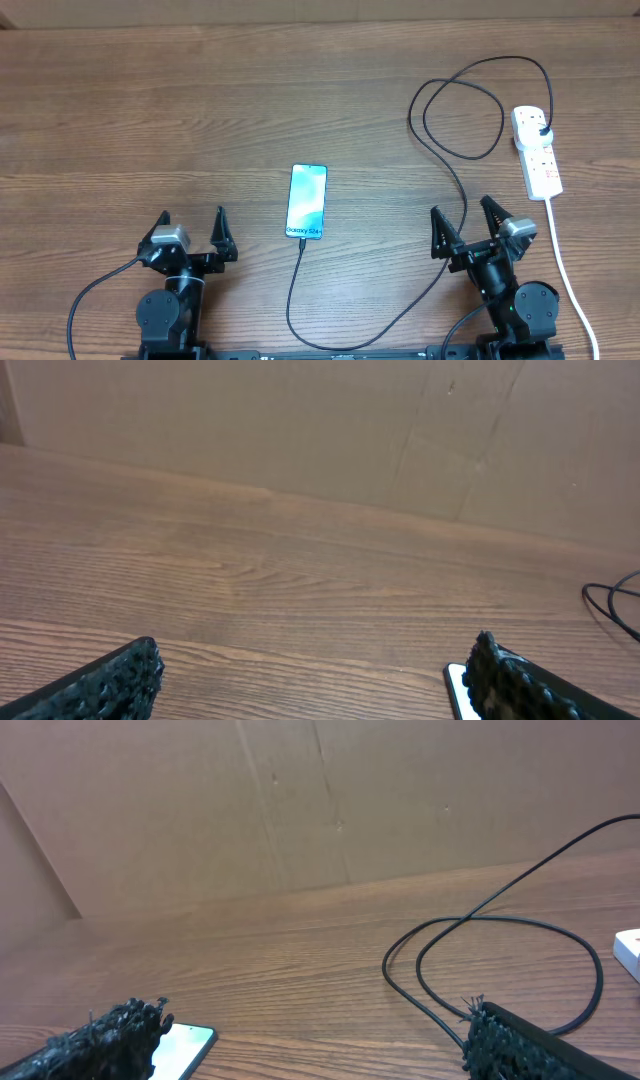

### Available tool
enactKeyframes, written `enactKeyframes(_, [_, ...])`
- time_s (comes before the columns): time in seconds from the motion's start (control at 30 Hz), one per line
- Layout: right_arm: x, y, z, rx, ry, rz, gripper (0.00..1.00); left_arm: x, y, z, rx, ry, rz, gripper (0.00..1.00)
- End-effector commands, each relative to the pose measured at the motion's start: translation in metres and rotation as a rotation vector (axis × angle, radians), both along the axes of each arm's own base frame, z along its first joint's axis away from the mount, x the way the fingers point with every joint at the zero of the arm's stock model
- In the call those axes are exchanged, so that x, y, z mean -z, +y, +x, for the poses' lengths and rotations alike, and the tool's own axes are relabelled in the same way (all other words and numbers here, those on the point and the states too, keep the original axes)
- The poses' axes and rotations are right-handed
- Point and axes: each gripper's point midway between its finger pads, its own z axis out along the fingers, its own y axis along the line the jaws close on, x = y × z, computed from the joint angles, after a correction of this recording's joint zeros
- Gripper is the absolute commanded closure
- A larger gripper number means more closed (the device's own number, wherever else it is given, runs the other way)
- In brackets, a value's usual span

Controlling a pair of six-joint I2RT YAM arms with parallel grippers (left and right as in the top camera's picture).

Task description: Plug charger to phone and switch on socket

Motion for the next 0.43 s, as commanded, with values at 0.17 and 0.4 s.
enactKeyframes(0.17, [0.0024, 0.0016, -0.0004, -0.007, -0.004, -0.008, 0.00, -0.0005, 0.0035, -0.0003, -0.017, -0.006, 0.023, 0.01])
enactKeyframes(0.4, [0.0024, 0.0016, -0.0004, -0.007, -0.004, -0.008, 0.00, -0.0005, 0.0035, -0.0003, -0.017, -0.006, 0.023, 0.00])
